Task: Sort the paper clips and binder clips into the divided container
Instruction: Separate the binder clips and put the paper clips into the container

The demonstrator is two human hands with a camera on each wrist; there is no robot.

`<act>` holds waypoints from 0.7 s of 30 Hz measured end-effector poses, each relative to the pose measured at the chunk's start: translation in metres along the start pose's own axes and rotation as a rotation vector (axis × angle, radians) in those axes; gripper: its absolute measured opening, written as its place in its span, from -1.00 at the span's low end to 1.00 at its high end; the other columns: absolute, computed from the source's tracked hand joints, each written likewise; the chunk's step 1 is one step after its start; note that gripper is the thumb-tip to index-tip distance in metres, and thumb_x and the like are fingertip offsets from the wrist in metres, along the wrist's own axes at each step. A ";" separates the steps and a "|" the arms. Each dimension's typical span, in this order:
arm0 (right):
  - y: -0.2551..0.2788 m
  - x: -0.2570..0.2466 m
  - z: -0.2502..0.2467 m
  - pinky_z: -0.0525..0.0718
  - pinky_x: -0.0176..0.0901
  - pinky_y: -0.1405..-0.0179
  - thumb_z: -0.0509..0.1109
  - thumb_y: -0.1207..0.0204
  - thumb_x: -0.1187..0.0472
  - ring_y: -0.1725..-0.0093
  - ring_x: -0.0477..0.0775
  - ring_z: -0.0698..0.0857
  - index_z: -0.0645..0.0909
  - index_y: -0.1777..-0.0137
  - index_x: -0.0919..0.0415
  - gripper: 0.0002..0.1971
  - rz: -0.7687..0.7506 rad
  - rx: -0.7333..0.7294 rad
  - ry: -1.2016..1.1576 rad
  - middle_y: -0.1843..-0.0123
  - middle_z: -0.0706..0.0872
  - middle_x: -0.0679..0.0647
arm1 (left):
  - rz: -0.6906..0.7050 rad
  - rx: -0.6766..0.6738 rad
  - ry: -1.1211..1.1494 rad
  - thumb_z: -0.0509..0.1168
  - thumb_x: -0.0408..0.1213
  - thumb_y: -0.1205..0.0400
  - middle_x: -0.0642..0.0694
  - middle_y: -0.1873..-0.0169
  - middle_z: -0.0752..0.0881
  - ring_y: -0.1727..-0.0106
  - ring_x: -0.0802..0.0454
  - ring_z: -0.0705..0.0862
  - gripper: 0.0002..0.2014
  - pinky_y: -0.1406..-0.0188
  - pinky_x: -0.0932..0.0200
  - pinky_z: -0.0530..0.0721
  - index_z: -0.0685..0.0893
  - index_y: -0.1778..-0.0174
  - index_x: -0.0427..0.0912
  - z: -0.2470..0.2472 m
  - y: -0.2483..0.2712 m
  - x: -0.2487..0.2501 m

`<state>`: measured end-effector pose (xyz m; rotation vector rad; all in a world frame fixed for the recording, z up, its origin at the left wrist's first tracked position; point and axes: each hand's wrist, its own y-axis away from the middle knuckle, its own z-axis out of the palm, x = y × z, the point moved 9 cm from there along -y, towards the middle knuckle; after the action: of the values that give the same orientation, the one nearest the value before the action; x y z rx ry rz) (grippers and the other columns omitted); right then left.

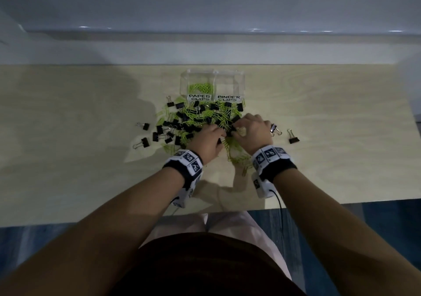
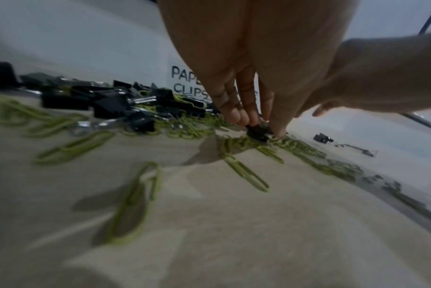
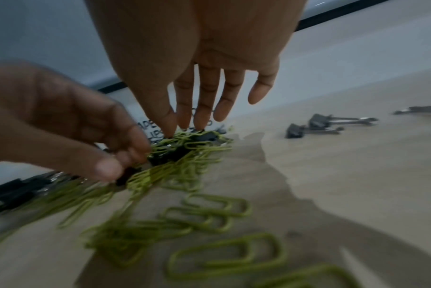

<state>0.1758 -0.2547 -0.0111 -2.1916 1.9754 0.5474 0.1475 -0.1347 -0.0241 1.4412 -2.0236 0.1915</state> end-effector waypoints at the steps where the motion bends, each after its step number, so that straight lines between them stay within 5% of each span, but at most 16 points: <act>1: -0.002 -0.005 0.007 0.43 0.11 -0.12 0.43 -0.41 -0.03 -0.05 0.06 0.55 0.68 -0.02 -0.01 -0.78 0.004 -0.028 0.037 -0.01 0.67 -0.09 | -0.011 -0.008 -0.021 0.30 -0.35 -0.58 -0.11 -0.21 0.57 -0.24 -0.07 0.52 -0.71 -0.18 -0.03 0.61 0.58 -0.24 -0.19 0.003 -0.002 0.000; 9: -0.001 -0.019 0.013 0.42 0.14 -0.06 0.41 -0.38 0.10 -0.05 0.17 0.54 0.66 -0.01 0.07 -0.79 -0.055 -0.040 0.135 -0.07 0.67 0.01 | 0.020 0.055 0.056 0.31 -0.38 -0.54 -0.10 -0.14 0.56 -0.09 -0.04 0.60 -0.76 -0.06 0.09 0.64 0.60 -0.13 -0.18 -0.010 0.010 -0.008; 13: 0.005 -0.017 -0.009 0.48 0.10 -0.02 0.41 -0.35 0.29 0.06 0.16 0.59 0.65 0.05 0.11 -0.82 -0.145 0.102 0.100 0.02 0.68 0.05 | -0.131 0.227 0.133 0.32 -0.29 -0.58 0.02 -0.15 0.53 -0.06 0.10 0.58 -0.76 -0.15 0.23 0.60 0.57 -0.16 -0.12 -0.051 0.039 -0.051; 17: 0.013 0.021 -0.036 0.40 0.00 -0.04 0.41 -0.38 0.30 0.07 0.14 0.62 0.65 0.04 0.14 -0.84 -0.077 0.239 0.098 0.04 0.69 0.07 | -0.267 0.368 0.032 0.31 -0.27 -0.58 -0.13 -0.11 0.56 -0.10 -0.04 0.57 -0.78 -0.11 0.09 0.62 0.58 -0.14 -0.17 -0.084 0.076 -0.116; 21: 0.017 0.049 -0.035 0.46 0.17 -0.10 0.43 -0.36 0.23 -0.05 0.25 0.59 0.65 -0.03 0.15 -0.77 0.057 0.204 0.138 -0.05 0.67 0.13 | -0.173 0.314 -0.083 0.33 -0.28 -0.57 -0.16 -0.11 0.57 -0.18 -0.12 0.49 -0.74 -0.20 -0.03 0.57 0.62 -0.17 -0.20 -0.077 0.079 -0.122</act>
<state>0.1690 -0.3143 0.0056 -2.1054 2.0633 0.1955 0.1325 0.0288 -0.0145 1.8361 -1.9856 0.3957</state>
